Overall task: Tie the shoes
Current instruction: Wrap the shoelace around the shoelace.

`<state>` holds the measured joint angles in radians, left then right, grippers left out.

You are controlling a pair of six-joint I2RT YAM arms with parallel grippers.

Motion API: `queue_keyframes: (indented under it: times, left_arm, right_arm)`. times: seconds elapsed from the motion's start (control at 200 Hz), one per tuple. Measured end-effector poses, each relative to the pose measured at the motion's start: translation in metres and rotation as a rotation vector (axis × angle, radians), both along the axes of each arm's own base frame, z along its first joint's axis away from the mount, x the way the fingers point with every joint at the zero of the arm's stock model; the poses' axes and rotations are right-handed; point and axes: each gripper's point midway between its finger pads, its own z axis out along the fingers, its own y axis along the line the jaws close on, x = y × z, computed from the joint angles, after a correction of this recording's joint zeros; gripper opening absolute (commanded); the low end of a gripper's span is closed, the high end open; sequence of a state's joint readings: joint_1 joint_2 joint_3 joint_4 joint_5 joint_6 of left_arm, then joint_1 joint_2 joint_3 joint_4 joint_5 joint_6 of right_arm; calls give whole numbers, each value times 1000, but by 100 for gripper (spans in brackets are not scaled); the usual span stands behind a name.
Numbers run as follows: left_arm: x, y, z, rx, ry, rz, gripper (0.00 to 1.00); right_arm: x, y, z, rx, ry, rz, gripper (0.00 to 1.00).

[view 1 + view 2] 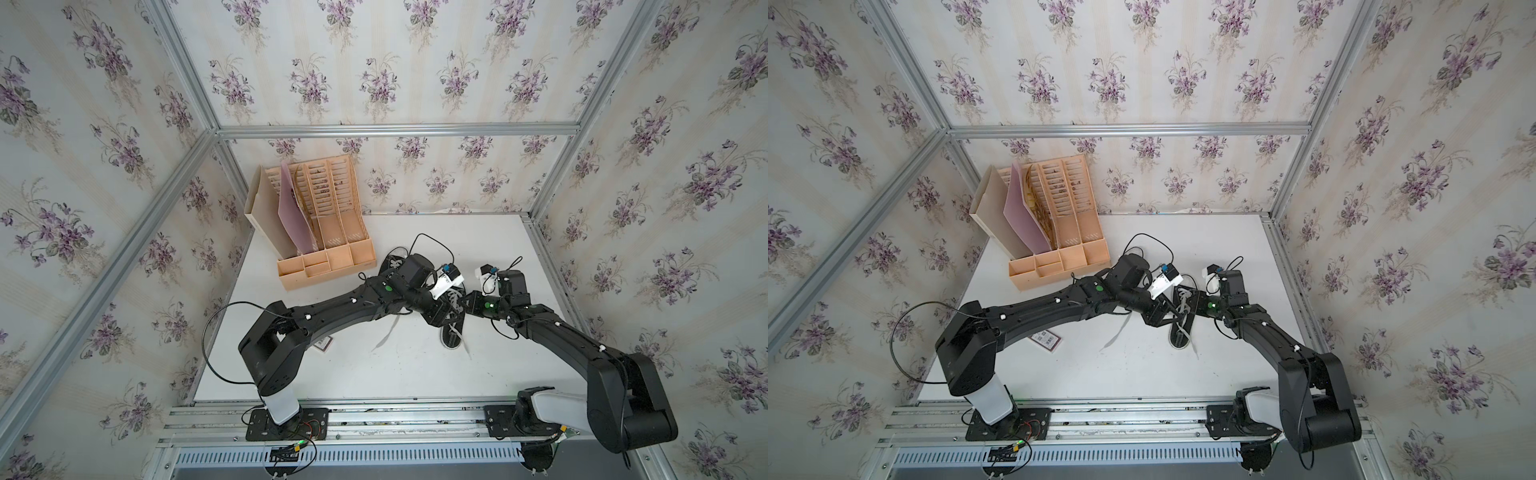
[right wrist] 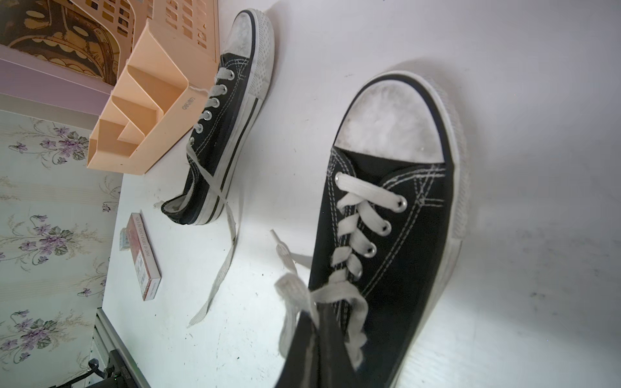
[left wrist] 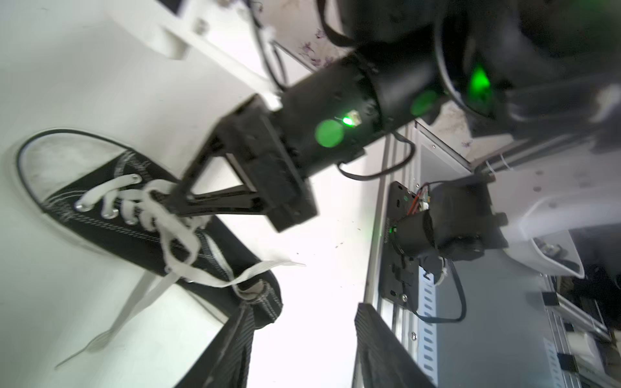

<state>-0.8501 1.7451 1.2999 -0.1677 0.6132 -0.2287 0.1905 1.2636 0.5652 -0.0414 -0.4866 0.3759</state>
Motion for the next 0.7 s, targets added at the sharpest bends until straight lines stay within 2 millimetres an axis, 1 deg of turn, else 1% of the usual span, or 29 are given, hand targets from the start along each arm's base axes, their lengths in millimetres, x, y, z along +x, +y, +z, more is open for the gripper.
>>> queue_keyframes:
  times: [0.05, 0.1, 0.135, 0.215, 0.275, 0.395, 0.499, 0.699]
  left_arm:
    - [13, 3, -1, 0, 16, 36, 60]
    - [27, 3, 0, -3, 34, 72, 62]
    - [36, -1, 1, -4, 35, 82, 62]
    - [49, -12, 1, 2, 57, 95, 62]
    - [59, -20, -2, 7, 70, 99, 62]
    - [67, -30, -19, 38, 134, 110, 62]
    - [70, -33, -35, 73, 182, 127, 62]
    - [74, -38, -50, 100, 242, 147, 56]
  right_arm:
    - [-2, 0, -1, -3, -3, 5, 0]
    - [-4, 0, -2, -4, -4, 8, 0]
    - [-4, 0, -2, -3, -6, 10, 0]
    - [-5, 0, -3, -2, -10, 13, 0]
    - [-5, 1, -3, 0, -13, 18, 0]
    - [-5, 3, -2, 7, -16, 26, 0]
    - [-5, 4, -1, 11, -22, 30, 0]
    - [-5, 5, 0, 15, -30, 33, 0]
